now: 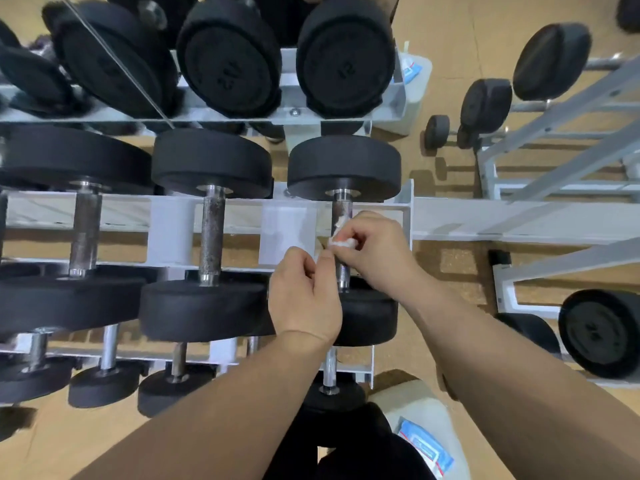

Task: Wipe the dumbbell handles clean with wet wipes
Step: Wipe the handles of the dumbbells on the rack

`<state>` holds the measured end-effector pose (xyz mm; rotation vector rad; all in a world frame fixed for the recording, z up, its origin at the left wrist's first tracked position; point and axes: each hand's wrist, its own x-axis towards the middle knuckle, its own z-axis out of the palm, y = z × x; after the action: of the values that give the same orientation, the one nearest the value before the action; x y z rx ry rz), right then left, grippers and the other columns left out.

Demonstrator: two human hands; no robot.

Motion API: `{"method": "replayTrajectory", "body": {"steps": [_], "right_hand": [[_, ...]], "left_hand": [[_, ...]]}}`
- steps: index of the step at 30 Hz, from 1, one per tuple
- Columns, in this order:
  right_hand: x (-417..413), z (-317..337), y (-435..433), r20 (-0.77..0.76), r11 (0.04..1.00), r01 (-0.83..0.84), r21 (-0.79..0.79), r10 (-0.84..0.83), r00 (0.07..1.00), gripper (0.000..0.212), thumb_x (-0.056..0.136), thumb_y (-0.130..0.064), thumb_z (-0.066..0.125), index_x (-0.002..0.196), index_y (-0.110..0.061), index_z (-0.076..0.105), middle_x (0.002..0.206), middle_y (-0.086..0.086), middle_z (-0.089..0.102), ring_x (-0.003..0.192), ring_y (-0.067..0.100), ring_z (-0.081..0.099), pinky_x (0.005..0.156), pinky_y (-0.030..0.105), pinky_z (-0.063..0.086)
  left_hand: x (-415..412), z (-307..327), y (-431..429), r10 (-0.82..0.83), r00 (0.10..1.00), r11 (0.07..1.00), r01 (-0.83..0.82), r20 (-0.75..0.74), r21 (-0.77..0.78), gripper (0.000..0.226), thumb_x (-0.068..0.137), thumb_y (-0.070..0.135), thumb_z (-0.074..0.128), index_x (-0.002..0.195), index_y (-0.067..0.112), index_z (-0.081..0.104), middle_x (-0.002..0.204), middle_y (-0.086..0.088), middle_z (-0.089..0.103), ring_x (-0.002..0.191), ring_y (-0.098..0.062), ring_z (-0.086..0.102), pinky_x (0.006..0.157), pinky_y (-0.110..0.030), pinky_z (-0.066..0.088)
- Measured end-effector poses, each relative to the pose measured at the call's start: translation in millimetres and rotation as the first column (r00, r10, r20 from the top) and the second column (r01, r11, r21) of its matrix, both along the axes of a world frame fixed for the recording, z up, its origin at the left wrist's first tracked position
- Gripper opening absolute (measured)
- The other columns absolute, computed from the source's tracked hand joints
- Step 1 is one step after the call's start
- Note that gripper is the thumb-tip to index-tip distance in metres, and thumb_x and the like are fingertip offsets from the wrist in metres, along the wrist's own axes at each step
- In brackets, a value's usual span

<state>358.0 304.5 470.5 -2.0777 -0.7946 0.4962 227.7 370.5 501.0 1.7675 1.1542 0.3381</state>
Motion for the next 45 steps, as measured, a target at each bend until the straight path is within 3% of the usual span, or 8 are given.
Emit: {"method": "replayTrajectory", "body": {"steps": [6,10,15,21,29,34,41,45], "right_hand": [[19,17,17,0.309,0.987,-0.044,-0.152,0.090,0.947,0.019,0.080,-0.023,0.081,0.095,-0.013,0.078,0.084,-0.004,0.059,0.081,0.012,0.052,0.074,0.024,0.041],[2,18,8,0.274,0.982,-0.001,-0.187,0.054,0.960,0.023,0.088,-0.021,0.075,0.110,-0.017,0.077,0.085,-0.003,0.062,0.078,0.011,0.055,0.076,0.020,0.043],[-9,29,5,0.266,0.857,-0.272,-0.437,0.412,0.872,0.020,0.095,-0.027,0.067,0.110,-0.020,0.078,0.089,0.002,0.071,0.083,0.020,0.064,0.071,0.027,0.044],[6,37,45,0.431,0.822,-0.013,-0.569,0.312,0.847,0.025,0.098,-0.030,0.051,0.087,-0.017,0.070,0.081,0.005,0.055,0.076,0.030,0.057,0.064,0.039,0.052],[-13,53,33,0.053,0.494,-0.387,-0.778,0.665,0.745,0.019,0.093,-0.029,0.059,0.097,-0.022,0.076,0.096,0.001,0.072,0.091,0.026,0.065,0.078,0.038,0.055],[6,40,45,0.411,0.725,-0.089,-0.682,0.482,0.774,0.023,0.097,-0.021,0.054,0.075,-0.015,0.059,0.082,0.005,0.058,0.081,0.030,0.062,0.066,0.034,0.048],[-4,41,-3,0.089,0.745,-0.463,-0.480,0.567,0.819,0.018,0.093,-0.025,0.069,0.108,-0.020,0.078,0.099,-0.003,0.071,0.091,0.012,0.061,0.079,0.024,0.041],[4,28,8,0.311,0.882,-0.242,-0.404,0.381,0.871,0.020,0.095,-0.022,0.064,0.110,-0.018,0.077,0.097,0.005,0.071,0.093,0.023,0.065,0.082,0.034,0.050]], "left_hand": [[-1,1,7,-0.058,0.996,0.997,0.054,-0.071,-0.052,0.025,0.087,0.042,0.043,0.070,0.024,0.042,0.076,0.000,0.054,0.079,-0.027,0.053,0.075,-0.050,0.050],[-24,7,20,-0.360,0.933,0.933,0.360,0.018,0.007,0.018,0.082,0.041,0.056,0.078,0.027,0.046,0.084,0.007,0.050,0.086,-0.020,0.049,0.078,-0.041,0.047],[-60,-5,31,-0.473,0.879,0.855,0.474,-0.059,0.211,0.043,0.073,0.064,0.063,0.091,0.025,0.064,0.098,0.006,0.051,0.098,-0.022,0.050,0.087,-0.034,0.046],[-65,2,40,-0.509,0.855,0.846,0.518,-0.101,0.126,0.047,0.075,0.061,0.076,0.109,0.029,0.068,0.106,0.010,0.049,0.111,-0.015,0.047,0.094,-0.029,0.046],[-71,8,40,-0.547,0.826,0.816,0.562,-0.136,0.135,0.050,0.081,0.048,0.079,0.124,0.028,0.065,0.113,0.008,0.050,0.111,-0.015,0.051,0.096,-0.028,0.046],[-71,14,38,-0.462,0.883,0.886,0.464,-0.088,0.008,0.048,0.078,0.041,0.084,0.122,0.029,0.068,0.110,0.011,0.050,0.105,-0.009,0.053,0.098,-0.025,0.046],[-69,22,36,-0.436,0.893,0.900,0.435,-0.114,-0.035,0.047,0.076,0.042,0.086,0.118,0.031,0.068,0.108,0.013,0.049,0.104,-0.010,0.055,0.101,-0.031,0.048],[-68,21,37,-0.473,0.869,0.879,0.477,-0.145,-0.011,0.047,0.078,0.043,0.084,0.120,0.030,0.066,0.111,0.012,0.049,0.105,-0.011,0.055,0.100,-0.032,0.048]]}}
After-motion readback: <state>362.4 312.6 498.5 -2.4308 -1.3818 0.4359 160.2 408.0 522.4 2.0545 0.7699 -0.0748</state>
